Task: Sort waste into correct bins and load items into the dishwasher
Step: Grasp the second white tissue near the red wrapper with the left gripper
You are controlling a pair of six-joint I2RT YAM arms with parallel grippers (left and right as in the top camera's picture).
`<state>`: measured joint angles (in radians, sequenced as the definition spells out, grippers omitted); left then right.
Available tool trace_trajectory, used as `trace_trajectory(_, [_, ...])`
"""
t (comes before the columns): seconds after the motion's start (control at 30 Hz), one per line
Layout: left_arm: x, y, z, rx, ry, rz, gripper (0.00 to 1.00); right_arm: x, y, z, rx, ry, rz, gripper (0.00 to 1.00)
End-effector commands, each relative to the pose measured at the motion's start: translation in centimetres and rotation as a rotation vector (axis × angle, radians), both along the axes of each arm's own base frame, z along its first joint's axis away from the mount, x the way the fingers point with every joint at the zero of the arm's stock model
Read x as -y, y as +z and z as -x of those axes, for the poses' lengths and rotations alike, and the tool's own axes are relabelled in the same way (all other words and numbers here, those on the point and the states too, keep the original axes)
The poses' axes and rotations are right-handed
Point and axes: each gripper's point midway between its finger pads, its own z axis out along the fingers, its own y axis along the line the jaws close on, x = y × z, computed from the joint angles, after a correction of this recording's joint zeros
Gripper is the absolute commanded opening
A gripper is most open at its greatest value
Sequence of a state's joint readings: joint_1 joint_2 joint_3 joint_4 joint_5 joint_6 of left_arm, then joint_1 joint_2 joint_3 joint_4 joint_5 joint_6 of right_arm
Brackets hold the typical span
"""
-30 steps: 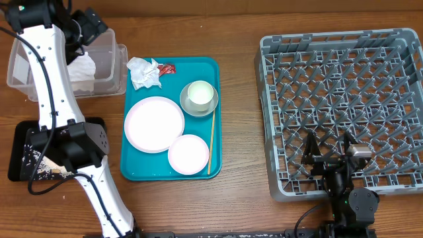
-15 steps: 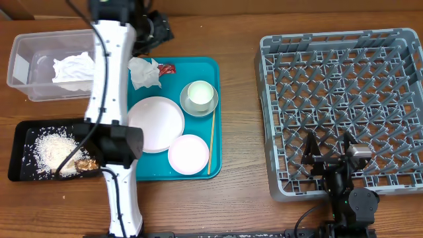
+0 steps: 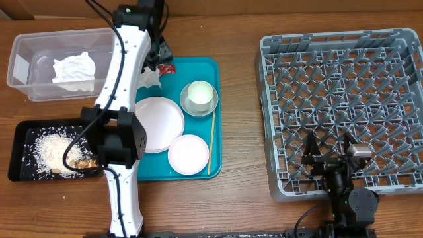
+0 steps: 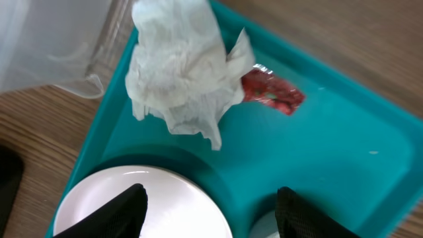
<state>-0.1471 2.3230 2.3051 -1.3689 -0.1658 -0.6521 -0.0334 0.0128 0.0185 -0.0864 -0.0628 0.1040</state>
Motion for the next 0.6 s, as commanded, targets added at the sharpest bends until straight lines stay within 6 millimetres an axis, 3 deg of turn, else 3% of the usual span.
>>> trace_trajectory(0.0, [-0.7,-3.2,0.9,-0.061,0.020,-0.032,0.65,0.3,-0.2,0.0,0.004,-0.016,0.007,1.00])
trace_trajectory(0.23, [-0.9,-7.3,1.1,-0.077,0.022,-0.038,0.64,0.3,-0.2,0.0,0.004,-0.016,0.007,1.00])
trace_trajectory(0.57, [-0.7,-10.2,0.2,-0.023,0.022,-0.029,0.66,0.3,-0.2,0.0,0.004,-0.016,0.007,1.00])
